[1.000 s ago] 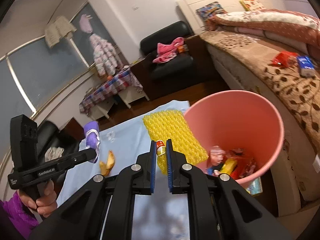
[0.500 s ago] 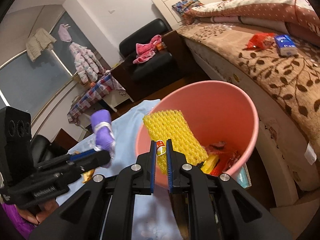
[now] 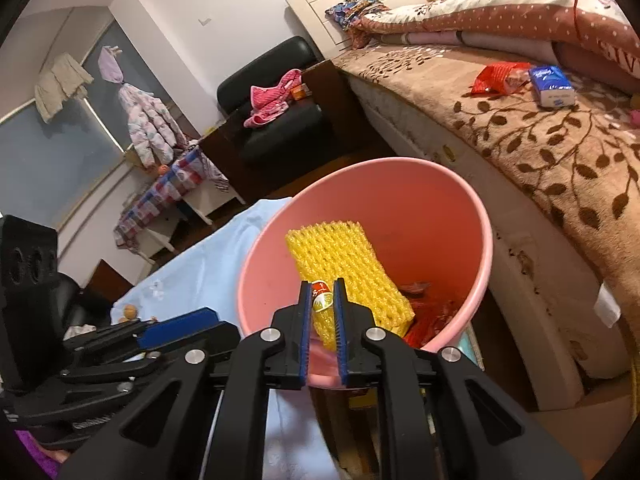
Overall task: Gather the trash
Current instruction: 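Carry the purple item and yellow net over the bucket and release both, then move both grippers back over the orange peels on the table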
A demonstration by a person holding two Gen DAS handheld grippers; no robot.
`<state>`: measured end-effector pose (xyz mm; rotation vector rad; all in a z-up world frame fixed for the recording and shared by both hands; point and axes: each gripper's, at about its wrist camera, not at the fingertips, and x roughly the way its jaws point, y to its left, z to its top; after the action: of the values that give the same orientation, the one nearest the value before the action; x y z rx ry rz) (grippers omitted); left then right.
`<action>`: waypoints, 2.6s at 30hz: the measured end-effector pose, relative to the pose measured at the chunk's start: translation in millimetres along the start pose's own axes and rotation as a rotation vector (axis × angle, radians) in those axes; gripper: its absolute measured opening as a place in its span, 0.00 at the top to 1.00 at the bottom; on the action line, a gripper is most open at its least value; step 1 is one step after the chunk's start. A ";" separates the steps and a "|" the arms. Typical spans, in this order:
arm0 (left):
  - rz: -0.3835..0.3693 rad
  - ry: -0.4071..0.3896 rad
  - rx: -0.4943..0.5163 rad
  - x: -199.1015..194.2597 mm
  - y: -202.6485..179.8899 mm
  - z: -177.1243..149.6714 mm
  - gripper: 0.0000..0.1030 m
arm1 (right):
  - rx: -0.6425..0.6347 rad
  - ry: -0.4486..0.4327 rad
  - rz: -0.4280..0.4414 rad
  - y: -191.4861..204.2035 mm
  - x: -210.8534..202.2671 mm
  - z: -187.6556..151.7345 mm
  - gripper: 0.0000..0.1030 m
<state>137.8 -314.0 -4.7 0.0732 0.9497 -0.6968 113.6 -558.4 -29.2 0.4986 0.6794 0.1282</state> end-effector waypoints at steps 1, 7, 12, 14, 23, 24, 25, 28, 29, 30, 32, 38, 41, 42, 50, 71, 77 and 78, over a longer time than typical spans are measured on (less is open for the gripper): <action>-0.001 -0.003 -0.006 -1.4 1.4 -0.5 0.63 | -0.004 0.001 -0.007 1.3 -0.2 -0.4 0.84; -0.001 -0.023 -0.028 -12.6 7.5 -5.4 0.62 | -0.018 -0.012 -0.022 6.2 -5.0 -1.2 0.74; 0.021 -0.036 -0.051 -25.1 15.9 -13.6 0.62 | -0.053 -0.028 -0.010 20.9 -12.8 -2.6 0.74; 0.034 -0.049 -0.064 -34.0 21.8 -18.7 0.62 | -0.072 -0.032 -0.004 29.1 -15.8 -3.5 0.74; 0.096 -0.114 -0.140 -82.7 59.5 -48.2 0.62 | -0.159 -0.034 0.024 77.7 -30.0 -15.1 0.74; 0.105 -0.122 -0.152 -89.8 65.9 -53.1 0.62 | -0.165 -0.033 0.026 81.5 -30.8 -17.1 0.74; 0.111 -0.126 -0.159 -94.2 70.0 -55.9 0.62 | -0.173 -0.032 0.030 87.2 -31.5 -19.9 0.74; 0.142 -0.142 -0.182 -111.1 86.1 -67.7 0.62 | -0.187 -0.029 0.043 101.4 -32.7 -26.0 0.74; 0.153 -0.148 -0.187 -117.1 91.5 -71.8 0.62 | -0.191 -0.028 0.048 105.1 -32.7 -28.1 0.74; 0.168 -0.154 -0.191 -123.6 97.2 -76.6 0.62 | -0.195 -0.027 0.053 109.8 -32.4 -30.5 0.74; 0.194 -0.164 -0.194 -132.8 105.1 -84.5 0.62 | -0.204 -0.022 0.061 118.9 -31.0 -35.2 0.74; 0.253 -0.187 -0.227 -155.7 131.3 -108.3 0.62 | -0.233 0.009 0.085 139.9 -23.4 -48.3 0.74; 0.277 -0.187 -0.253 -162.5 146.7 -121.5 0.62 | -0.237 0.022 0.096 146.8 -19.8 -55.3 0.74; 0.286 -0.185 -0.265 -164.1 152.9 -126.5 0.62 | -0.240 0.033 0.100 149.3 -17.2 -58.5 0.74; 0.335 -0.142 -0.372 -160.8 198.4 -152.3 0.62 | -0.263 0.086 0.120 166.2 2.1 -72.3 0.74; 0.320 -0.078 -0.406 -94.8 238.2 -124.5 0.70 | -0.293 0.183 0.134 191.0 59.4 -71.3 0.74; 0.297 -0.050 -0.413 -74.9 245.4 -121.6 0.95 | -0.326 0.224 0.167 206.4 80.7 -66.6 0.74; 0.292 -0.054 -0.417 -74.0 246.1 -121.5 0.95 | -0.330 0.235 0.177 209.3 84.9 -66.2 0.74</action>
<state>163.8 -40.8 -78.7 -0.1713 0.9906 -0.2221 147.4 -325.6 -21.0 0.2257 0.8239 0.4639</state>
